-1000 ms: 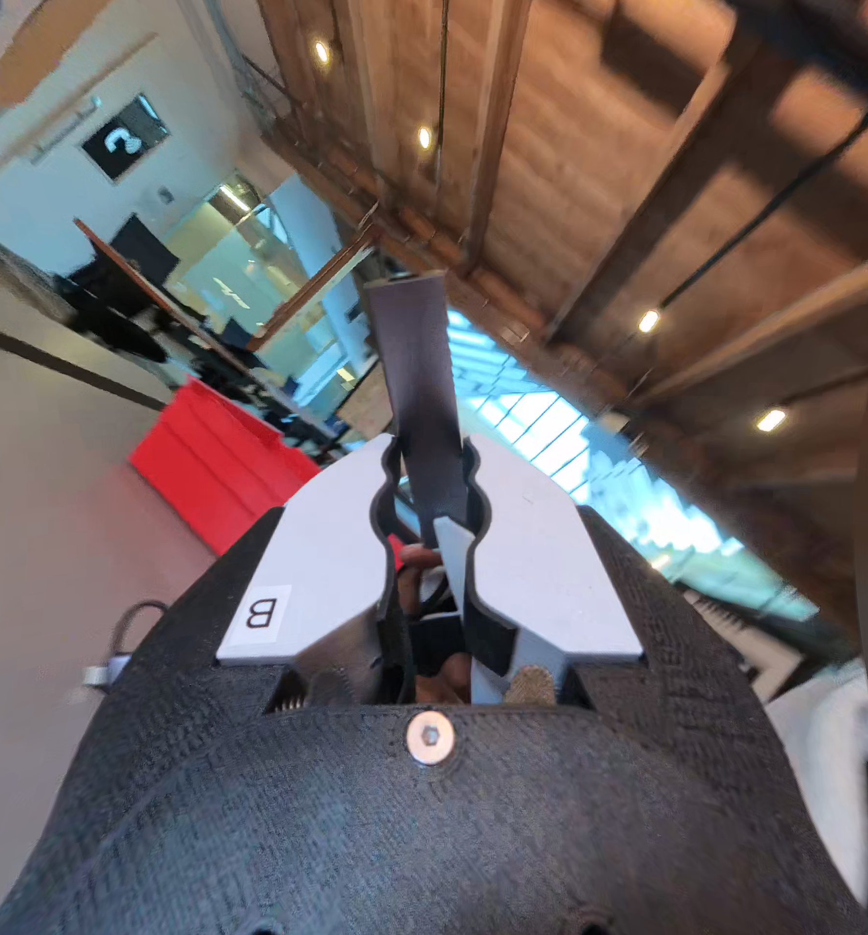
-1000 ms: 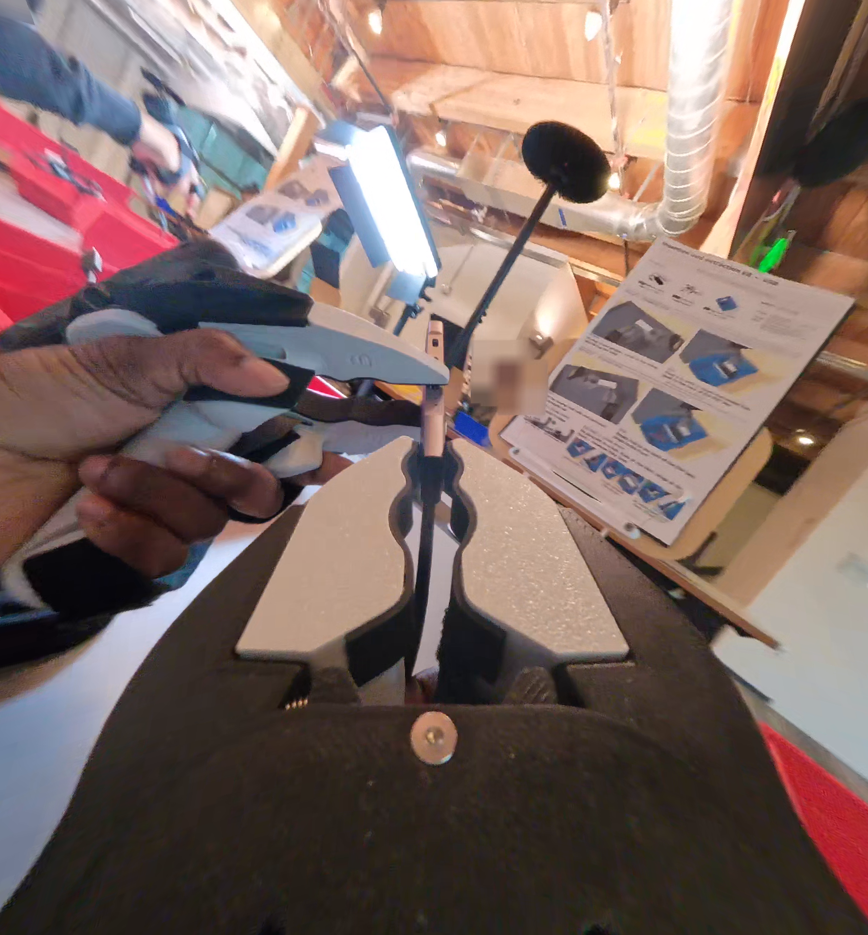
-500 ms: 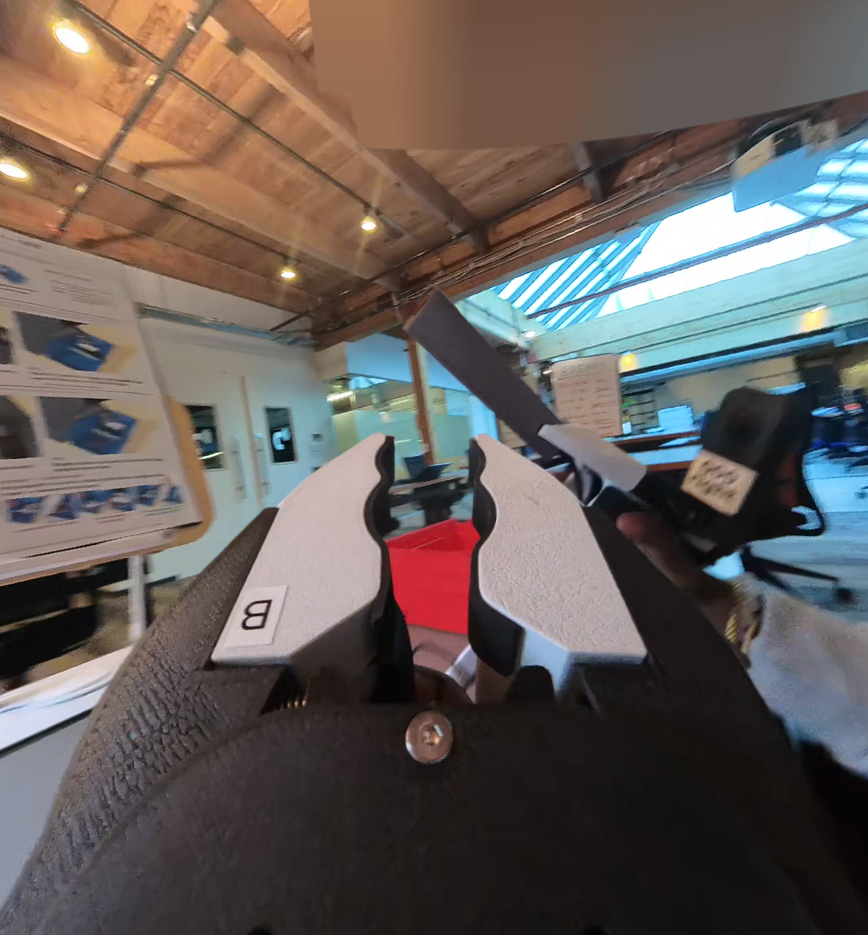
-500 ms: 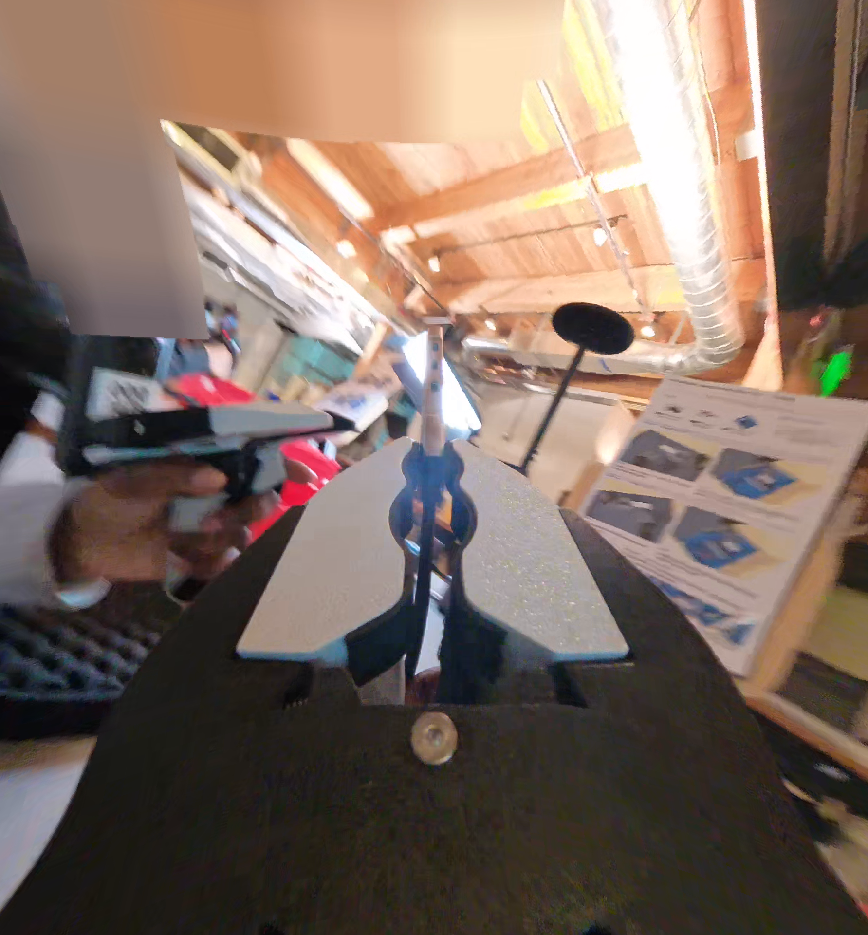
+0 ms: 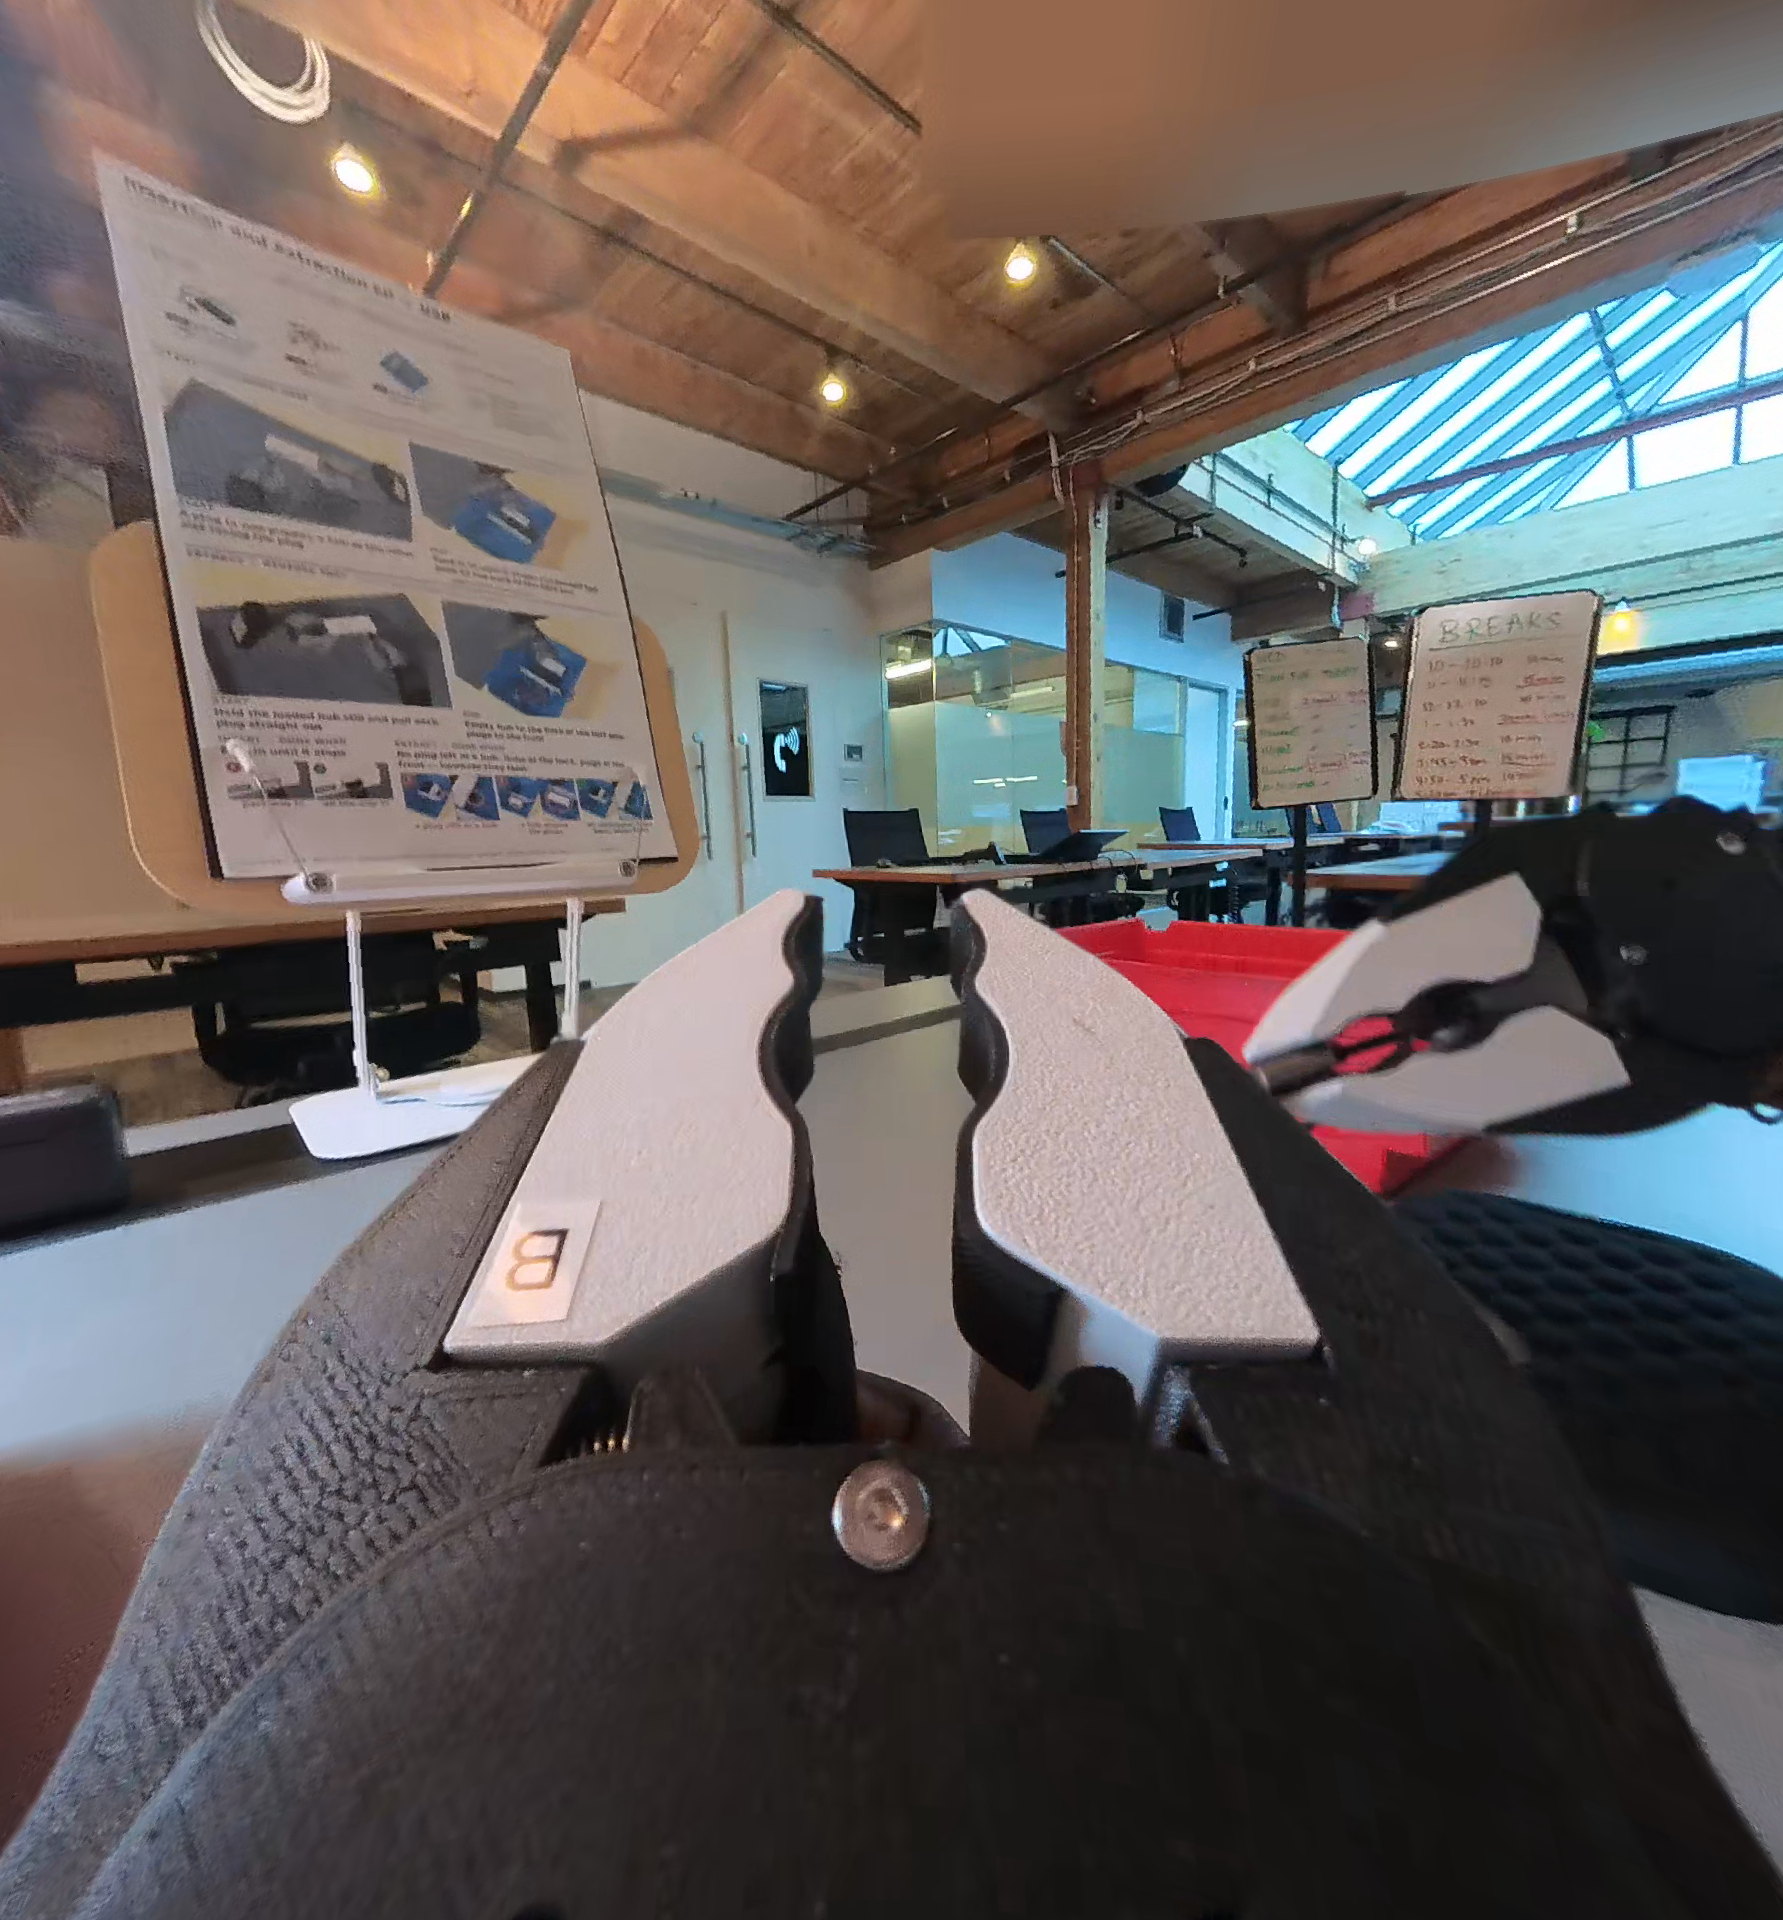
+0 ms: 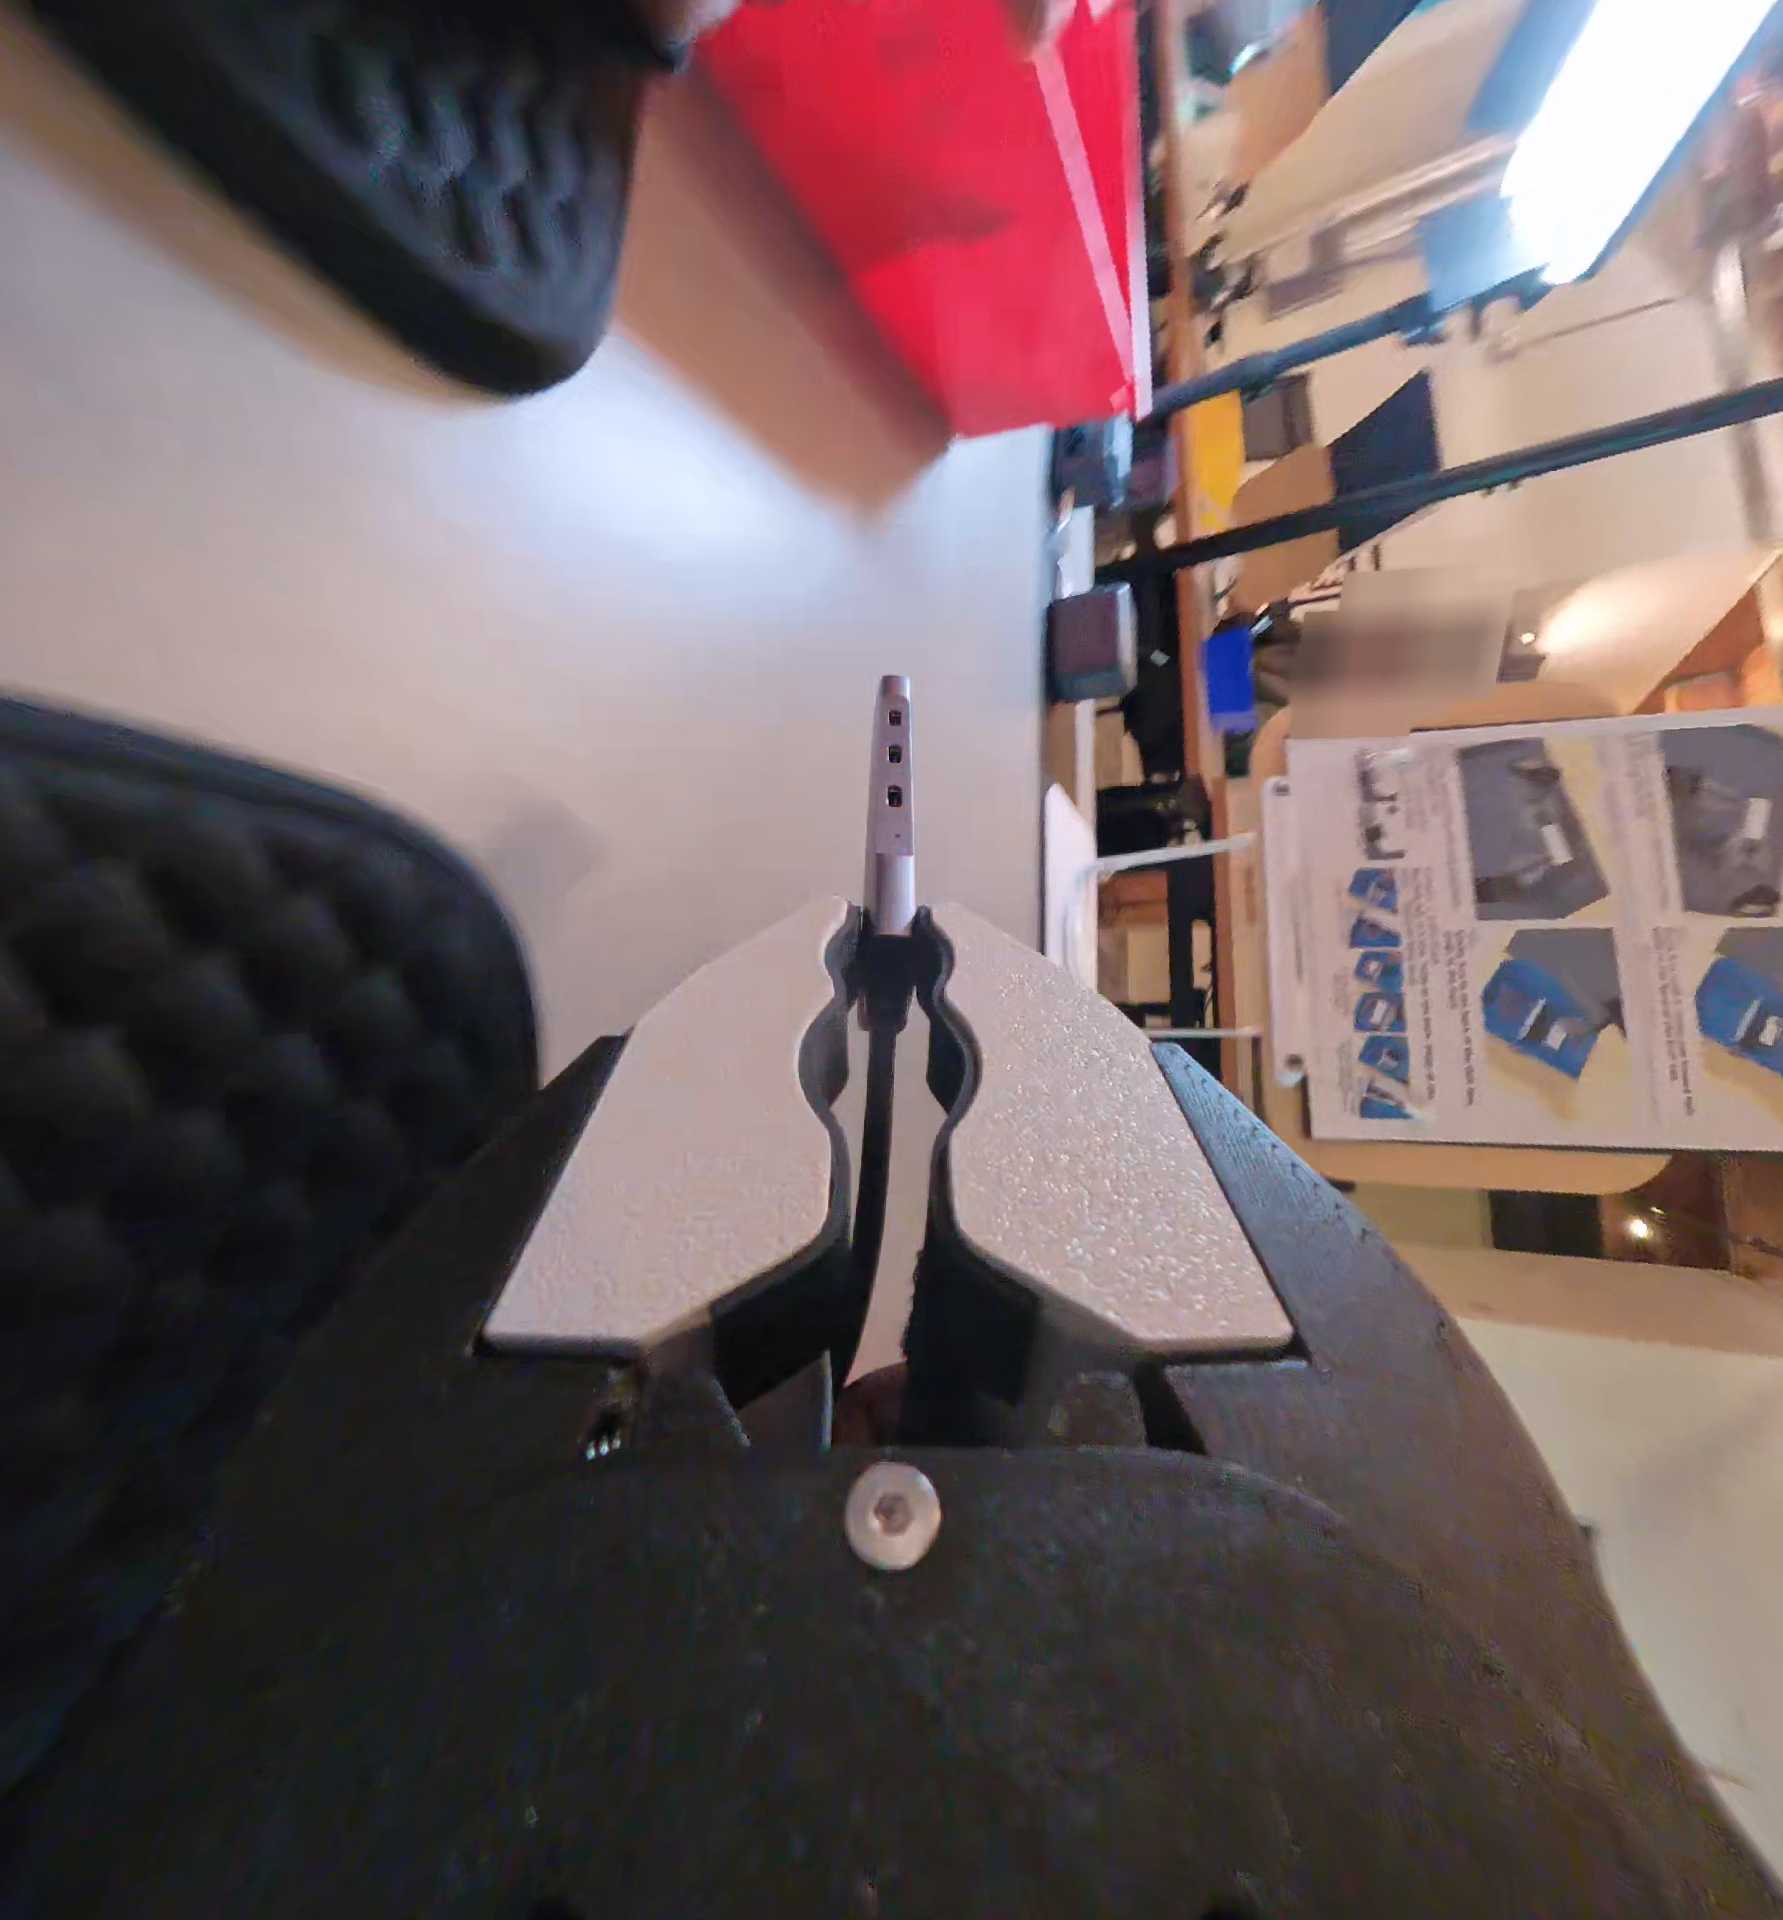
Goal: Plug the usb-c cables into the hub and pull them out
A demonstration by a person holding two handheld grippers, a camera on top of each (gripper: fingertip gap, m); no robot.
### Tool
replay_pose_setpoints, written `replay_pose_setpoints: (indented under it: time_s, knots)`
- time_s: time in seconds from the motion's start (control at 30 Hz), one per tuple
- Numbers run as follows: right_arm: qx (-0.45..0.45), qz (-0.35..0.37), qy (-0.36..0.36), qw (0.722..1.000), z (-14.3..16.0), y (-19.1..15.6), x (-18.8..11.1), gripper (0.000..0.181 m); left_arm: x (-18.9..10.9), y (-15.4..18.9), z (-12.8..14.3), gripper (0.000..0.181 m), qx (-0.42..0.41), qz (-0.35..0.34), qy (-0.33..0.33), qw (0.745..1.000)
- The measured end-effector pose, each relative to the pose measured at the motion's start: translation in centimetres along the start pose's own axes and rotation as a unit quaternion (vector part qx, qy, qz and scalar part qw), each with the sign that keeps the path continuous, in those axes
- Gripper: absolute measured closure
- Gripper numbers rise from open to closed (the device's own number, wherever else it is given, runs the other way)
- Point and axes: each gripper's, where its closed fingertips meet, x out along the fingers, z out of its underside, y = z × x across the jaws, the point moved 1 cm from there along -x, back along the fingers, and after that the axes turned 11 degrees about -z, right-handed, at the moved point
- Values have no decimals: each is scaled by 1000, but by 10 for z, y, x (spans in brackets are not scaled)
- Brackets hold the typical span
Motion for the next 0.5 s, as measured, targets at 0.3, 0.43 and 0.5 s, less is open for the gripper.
replay_pose_setpoints:
  time_s: [0.3, 0.43, 0.5]
  knots:
    - [19, -83, -23, 996, 15, -60, -3, 171, 2, -2, 7, 158, 1, -6, -18, 1000]
    - [46, -132, -11, 990, 15, -68, -5, 158, 3, 1, 11, 158, 7, 0, -28, 1000]
    - [47, -137, -1, 989, 13, -68, -7, 154, 3, 1, 12, 158, 9, 1, -30, 1000]
